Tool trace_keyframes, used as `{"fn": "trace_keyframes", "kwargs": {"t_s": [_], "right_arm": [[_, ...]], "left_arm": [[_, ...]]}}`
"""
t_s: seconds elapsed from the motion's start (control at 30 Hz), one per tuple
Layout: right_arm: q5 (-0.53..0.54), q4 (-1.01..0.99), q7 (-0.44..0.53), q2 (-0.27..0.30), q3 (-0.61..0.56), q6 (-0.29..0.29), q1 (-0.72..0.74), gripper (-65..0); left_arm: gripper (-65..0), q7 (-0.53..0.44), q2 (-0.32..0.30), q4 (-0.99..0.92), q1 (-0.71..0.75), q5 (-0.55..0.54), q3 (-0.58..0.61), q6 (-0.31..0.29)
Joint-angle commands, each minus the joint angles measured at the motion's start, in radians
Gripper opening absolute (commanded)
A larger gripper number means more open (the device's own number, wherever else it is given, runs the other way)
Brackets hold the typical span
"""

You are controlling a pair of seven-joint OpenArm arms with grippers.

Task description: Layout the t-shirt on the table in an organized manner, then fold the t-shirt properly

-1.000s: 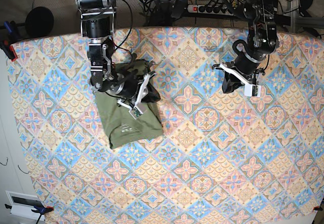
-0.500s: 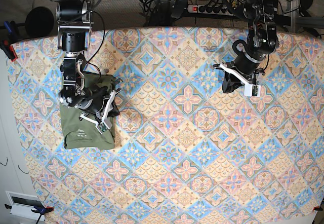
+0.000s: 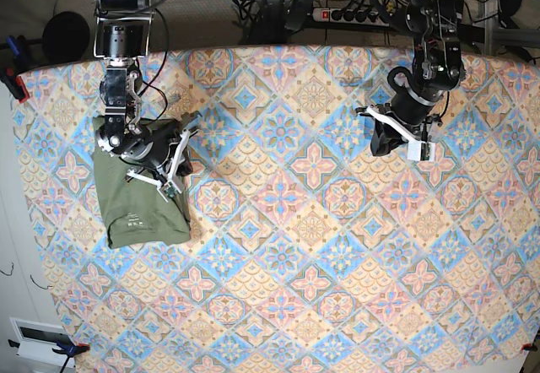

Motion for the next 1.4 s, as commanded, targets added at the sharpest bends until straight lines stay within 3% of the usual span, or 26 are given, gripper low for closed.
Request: {"fn": "trace_keyframes", "kwargs": {"t_s": [0.0,0.33,0.6,0.97,1.23,1.37], "right_arm": [[-0.014,0.021,-0.022,-0.006,0.003,0.003,-0.005,-64.1],[-0.013,0.110,-0.027,-0.015,0.006,0.003,-0.068,-64.3],[0.101,0.471,-0.186,-0.013,0.012,0.003,-0.172,-64.3],[0.119,0.584,-0.199,-0.012,0.278,0.003,-0.510,-64.3],[0.314,0.586,-0.203,-0.012,0.485,0.003,-0.717,-64.3],[0.352,0.584,-0.197,-0.012,0.556,0.003,-0.794,-64.3]], "left_arm": [[-65.0,-0.019,-0.006,0.019,-0.010,-0.011,-0.002,-0.006],[-65.0,-0.019,-0.005,0.018,-0.013,-0.011,0.002,-0.006],[-65.0,-0.019,-0.016,0.070,0.040,-0.010,-0.002,-0.006],[-65.0,-0.021,-0.095,0.202,0.277,-0.010,-0.005,-0.006],[-65.0,-0.027,-0.089,0.252,0.464,-0.013,-0.081,-0.006],[-65.0,-0.028,-0.092,0.251,0.550,-0.007,-0.082,-0.006]]}}
